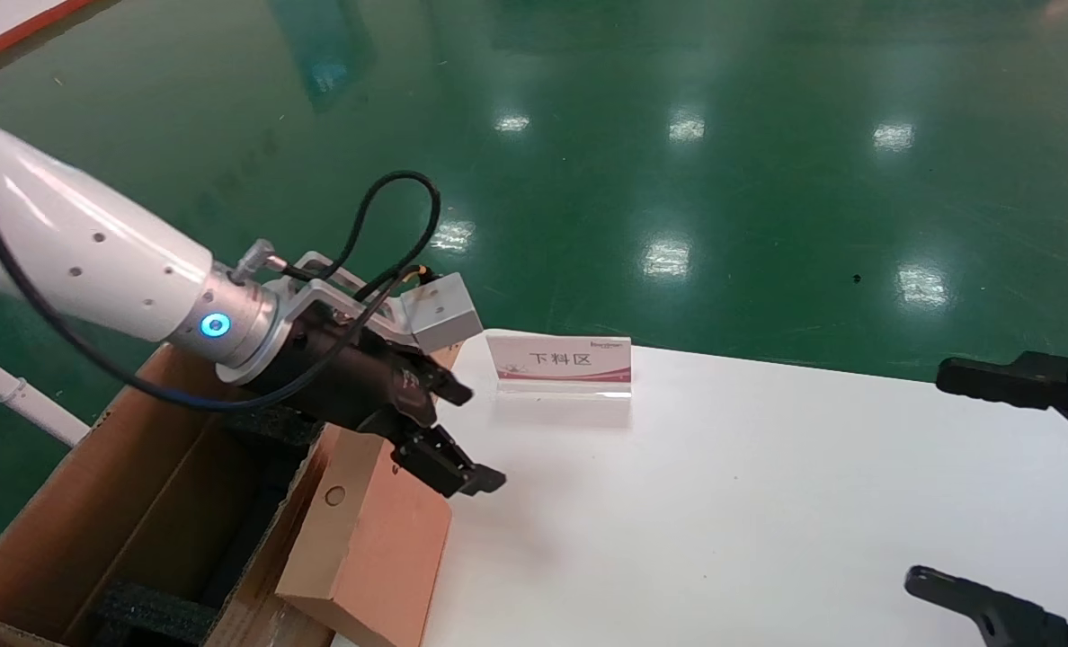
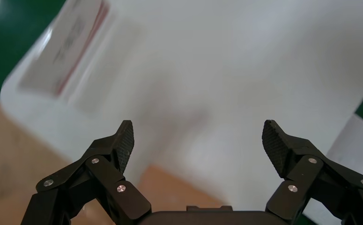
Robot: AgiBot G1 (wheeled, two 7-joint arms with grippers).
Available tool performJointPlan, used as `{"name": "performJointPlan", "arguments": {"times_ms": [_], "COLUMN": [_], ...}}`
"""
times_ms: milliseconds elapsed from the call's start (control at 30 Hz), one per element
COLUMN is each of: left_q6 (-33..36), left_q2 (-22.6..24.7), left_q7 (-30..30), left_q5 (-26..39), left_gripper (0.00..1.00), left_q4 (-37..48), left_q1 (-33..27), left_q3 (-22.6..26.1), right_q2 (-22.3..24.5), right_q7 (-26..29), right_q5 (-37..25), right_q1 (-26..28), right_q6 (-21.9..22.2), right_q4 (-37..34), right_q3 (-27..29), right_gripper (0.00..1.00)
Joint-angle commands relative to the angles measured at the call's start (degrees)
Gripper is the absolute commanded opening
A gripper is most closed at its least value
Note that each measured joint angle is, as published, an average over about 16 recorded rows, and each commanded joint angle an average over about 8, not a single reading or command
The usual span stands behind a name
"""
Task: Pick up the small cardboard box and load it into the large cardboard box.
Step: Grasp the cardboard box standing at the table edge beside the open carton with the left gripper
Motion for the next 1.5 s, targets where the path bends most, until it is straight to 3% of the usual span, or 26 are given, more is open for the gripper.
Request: {"name": "performJointPlan", "arguments": {"times_ms": [33, 300, 900, 1200, 1500], "left_q6": [0.5, 0.5, 0.4, -0.5, -1.7], "left_q2": [0.7, 1.0, 0.6, 1.2, 1.3], "left_q7": [-4.1, -13.2, -22.9, -24.6, -25.6], "left_q5": [3.0, 6.5, -4.7, -9.3, -11.2], "left_gripper": [1.0, 1.0, 1.0, 1.0, 1.0], "left_q4": [0.0, -0.3, -0.4, -0.4, -0.4], "left_q1": [-2.9, -13.2, -29.8, -33.5, -34.9], "left_q3": [3.5, 14.5, 41.1, 49.3, 54.1], "right_q2": [0.0, 0.0, 0.0, 0.1, 0.1], "right_q7": [0.0, 0.0, -0.1, -0.1, -0.1], "right_q5": [0.0, 0.0, 0.1, 0.1, 0.1], "right_q1": [0.0, 0.0, 0.0, 0.0, 0.0], "right_q6": [0.0, 0.0, 0.0, 0.1, 0.1], "right_q4": [0.0, 0.0, 0.0, 0.0, 0.0], "right_q3": [0.0, 0.0, -0.1, -0.1, -0.2], "right_gripper": [1.0, 1.0, 1.0, 1.0, 1.0]}}
